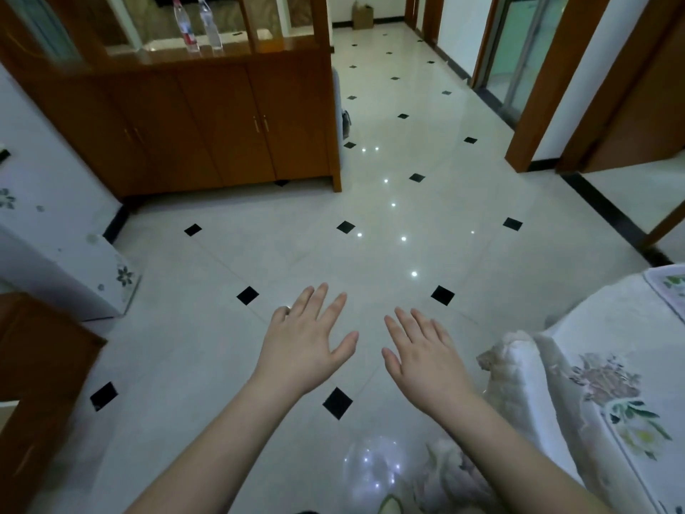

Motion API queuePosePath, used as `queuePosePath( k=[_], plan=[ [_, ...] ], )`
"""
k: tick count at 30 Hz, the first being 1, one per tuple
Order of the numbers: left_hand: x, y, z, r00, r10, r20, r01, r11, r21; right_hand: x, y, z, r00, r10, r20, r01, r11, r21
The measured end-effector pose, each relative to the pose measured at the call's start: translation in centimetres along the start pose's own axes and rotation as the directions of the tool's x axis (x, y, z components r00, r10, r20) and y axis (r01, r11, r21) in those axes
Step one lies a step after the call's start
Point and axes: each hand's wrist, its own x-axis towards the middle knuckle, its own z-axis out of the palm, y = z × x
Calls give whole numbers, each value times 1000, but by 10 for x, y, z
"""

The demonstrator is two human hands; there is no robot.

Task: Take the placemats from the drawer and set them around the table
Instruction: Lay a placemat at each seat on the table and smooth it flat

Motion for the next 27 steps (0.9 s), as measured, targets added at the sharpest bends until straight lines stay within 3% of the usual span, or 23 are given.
queuePosePath(
  k=[8,14,21,27],
  plan=[
    [97,-24,1,999,43,-17,-42,995,85,88,9,-3,998,56,-29,-55,998,40],
    [184,-62,11,993,90,-76,-85,995,60,179,23,-5,995,95,11,-95,993,-66],
    [291,-118,2,978,191,-84,-188,981,37,275,34,-36,973,229,-21,-230,967,-113],
    [379,-98,-6,943,317,-105,-318,948,10,311,67,-52,924,378,-63,-383,915,-123]
  ],
)
